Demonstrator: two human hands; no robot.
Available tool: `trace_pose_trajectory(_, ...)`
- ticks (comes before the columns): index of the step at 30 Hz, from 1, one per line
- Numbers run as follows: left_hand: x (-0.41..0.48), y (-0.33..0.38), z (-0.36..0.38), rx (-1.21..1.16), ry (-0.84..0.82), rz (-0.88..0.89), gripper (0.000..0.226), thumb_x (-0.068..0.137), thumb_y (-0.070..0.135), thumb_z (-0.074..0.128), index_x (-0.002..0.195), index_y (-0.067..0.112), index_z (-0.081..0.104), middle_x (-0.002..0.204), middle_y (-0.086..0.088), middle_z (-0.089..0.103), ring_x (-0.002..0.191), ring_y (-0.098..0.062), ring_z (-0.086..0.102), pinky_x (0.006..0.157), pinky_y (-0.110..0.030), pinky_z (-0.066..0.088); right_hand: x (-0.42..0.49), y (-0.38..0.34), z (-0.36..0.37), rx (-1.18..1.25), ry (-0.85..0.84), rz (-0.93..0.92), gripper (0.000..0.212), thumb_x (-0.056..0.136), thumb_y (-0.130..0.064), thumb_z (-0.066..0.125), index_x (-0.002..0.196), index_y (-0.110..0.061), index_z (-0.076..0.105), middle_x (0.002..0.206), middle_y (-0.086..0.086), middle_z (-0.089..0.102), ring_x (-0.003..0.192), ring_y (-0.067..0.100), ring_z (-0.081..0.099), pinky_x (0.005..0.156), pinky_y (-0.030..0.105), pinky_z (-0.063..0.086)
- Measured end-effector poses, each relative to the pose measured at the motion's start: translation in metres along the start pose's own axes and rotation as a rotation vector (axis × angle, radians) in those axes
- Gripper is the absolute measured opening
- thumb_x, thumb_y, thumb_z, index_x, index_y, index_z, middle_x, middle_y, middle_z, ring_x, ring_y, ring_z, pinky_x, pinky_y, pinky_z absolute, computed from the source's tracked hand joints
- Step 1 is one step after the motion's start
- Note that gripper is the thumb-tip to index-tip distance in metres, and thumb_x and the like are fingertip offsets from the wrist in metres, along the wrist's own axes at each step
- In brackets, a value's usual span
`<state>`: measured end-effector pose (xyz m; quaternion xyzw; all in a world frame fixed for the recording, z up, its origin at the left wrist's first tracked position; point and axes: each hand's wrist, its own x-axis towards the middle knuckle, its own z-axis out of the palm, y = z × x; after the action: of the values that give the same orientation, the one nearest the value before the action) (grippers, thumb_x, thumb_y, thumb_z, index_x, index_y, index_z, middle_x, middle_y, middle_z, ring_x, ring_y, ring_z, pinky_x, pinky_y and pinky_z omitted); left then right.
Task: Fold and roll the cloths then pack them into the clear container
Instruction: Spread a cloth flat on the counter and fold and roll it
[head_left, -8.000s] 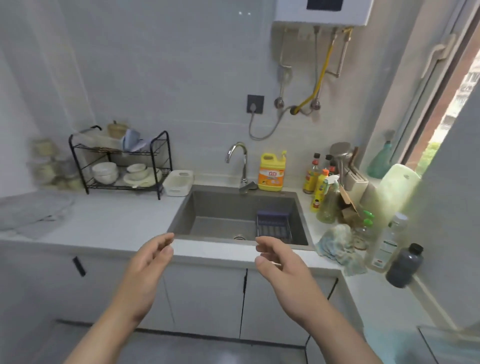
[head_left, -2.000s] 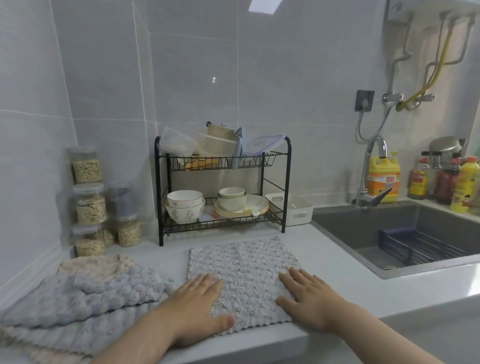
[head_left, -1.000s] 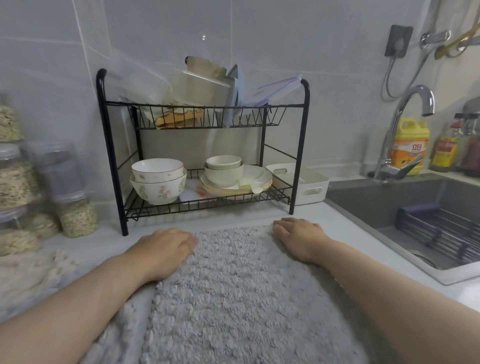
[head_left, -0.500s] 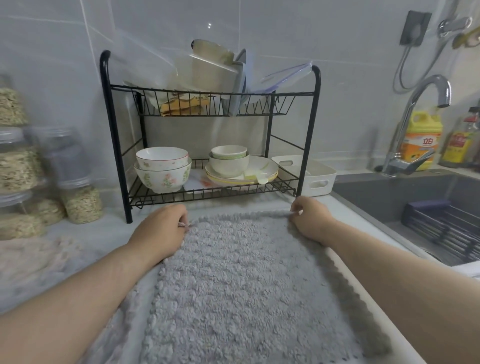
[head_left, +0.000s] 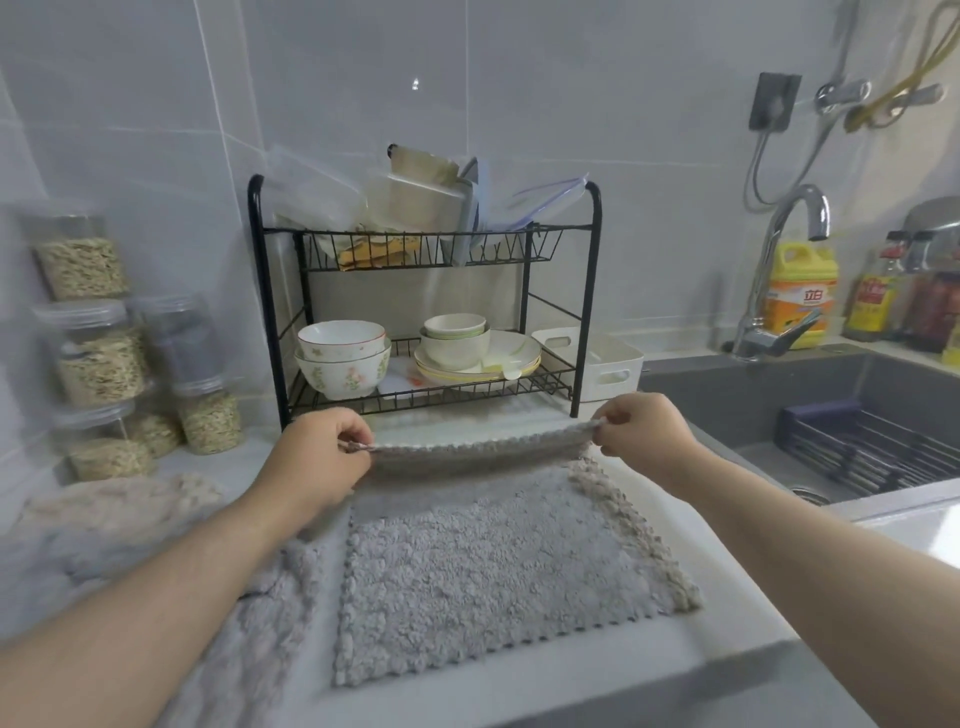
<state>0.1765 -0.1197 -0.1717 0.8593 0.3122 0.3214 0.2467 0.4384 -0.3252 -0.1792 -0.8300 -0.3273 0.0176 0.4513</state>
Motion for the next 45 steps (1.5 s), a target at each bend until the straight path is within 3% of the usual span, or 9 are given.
trace_pose_trajectory(9,-0.063,0.024,-0.023,-0.035,-0.023,-0.014,0.022,0.078,0.001,0.068,0.068,0.021,0.068,0.063,0.004,0.068,0.063,-0.013,0.064,0.058,-0.027,0.049,-0.058,-0.006,-0.041,0.011,-0.048,0.004,0.014,0.084,-0.008,0.061,0.075,-0.013,0.071,0.077,0.010,0.073,0.081,0.035,0.070,0.075,0.051,0.059)
trace_pose_trajectory(13,-0.089,0.031,-0.023,-0.012,-0.047,0.002,0.022,0.078,0.001,0.065,0.070,0.021,0.067,0.067,0.007,0.066,0.063,-0.005,0.059,0.054,-0.015,0.039,-0.081,-0.002,-0.047,-0.023,-0.072,0.014,0.015,0.078,0.000,0.058,0.078,-0.009,0.069,0.085,0.009,0.071,0.071,0.025,0.064,0.061,0.034,0.054)
trace_pose_trajectory(16,-0.109,0.031,-0.024,0.004,-0.081,0.019,0.023,0.079,0.001,0.061,0.073,0.023,0.066,0.075,0.006,0.066,0.071,-0.007,0.061,0.059,-0.017,0.043,-0.101,0.005,-0.047,-0.074,-0.092,-0.028,0.016,0.077,0.001,0.057,0.078,-0.009,0.068,0.092,0.002,0.070,0.067,0.018,0.060,0.053,0.024,0.047)
trace_pose_trajectory(19,-0.128,0.028,-0.022,0.076,-0.139,0.079,0.022,0.080,0.003,0.058,0.074,0.023,0.063,0.083,0.008,0.062,0.076,-0.006,0.058,0.065,-0.019,0.045,-0.115,0.015,-0.046,-0.135,-0.103,-0.066,0.019,0.076,-0.001,0.056,0.074,-0.016,0.066,0.090,0.001,0.071,0.078,0.019,0.067,0.066,0.029,0.054)
trace_pose_trajectory(25,-0.148,0.017,-0.013,0.400,-0.236,0.236,0.025,0.082,0.014,0.048,0.069,0.033,0.037,0.080,0.014,0.048,0.079,-0.010,0.051,0.070,-0.028,0.044,-0.135,0.026,-0.041,-0.348,-0.159,-0.131,0.018,0.072,-0.006,0.054,0.080,-0.019,0.064,0.080,-0.004,0.065,0.074,0.016,0.058,0.061,0.020,0.042)
trace_pose_trajectory(29,-0.156,0.023,-0.007,0.560,-0.232,0.295,0.016,0.085,0.011,0.040,0.083,0.026,0.035,0.081,0.007,0.035,0.074,-0.020,0.046,0.065,-0.033,0.036,-0.144,0.031,-0.032,-0.487,-0.142,-0.295,0.011,0.075,-0.011,0.047,0.081,-0.017,0.055,0.083,-0.006,0.055,0.080,0.022,0.054,0.070,0.031,0.046)
trace_pose_trajectory(35,-0.158,0.013,-0.002,0.530,-0.101,0.330,0.019,0.079,0.007,0.043,0.080,0.024,0.034,0.075,0.007,0.031,0.064,-0.022,0.042,0.056,-0.034,0.029,-0.153,0.034,-0.024,-0.497,-0.028,-0.264,0.004,0.085,-0.010,0.045,0.088,-0.012,0.046,0.091,0.003,0.052,0.079,0.031,0.051,0.068,0.039,0.044)
trace_pose_trajectory(41,-0.163,0.002,0.000,0.516,0.021,0.535,0.013,0.064,0.017,0.038,0.074,0.022,0.032,0.065,0.005,0.042,0.041,-0.016,0.030,0.039,-0.019,0.007,-0.163,0.035,-0.023,-0.450,-0.002,-0.256,0.009,0.081,-0.007,0.049,0.083,-0.010,0.041,0.088,0.003,0.045,0.073,0.034,0.048,0.064,0.043,0.044)
trace_pose_trajectory(45,-0.163,-0.001,0.002,0.468,0.019,0.587,0.010,0.060,0.020,0.038,0.070,0.021,0.039,0.066,0.005,0.045,0.051,-0.017,0.045,0.044,-0.021,0.025,-0.168,0.032,-0.024,-0.468,-0.065,-0.310,0.024,0.083,-0.014,0.049,0.074,-0.024,0.029,0.089,-0.008,0.035,0.071,0.023,0.045,0.065,0.039,0.044)
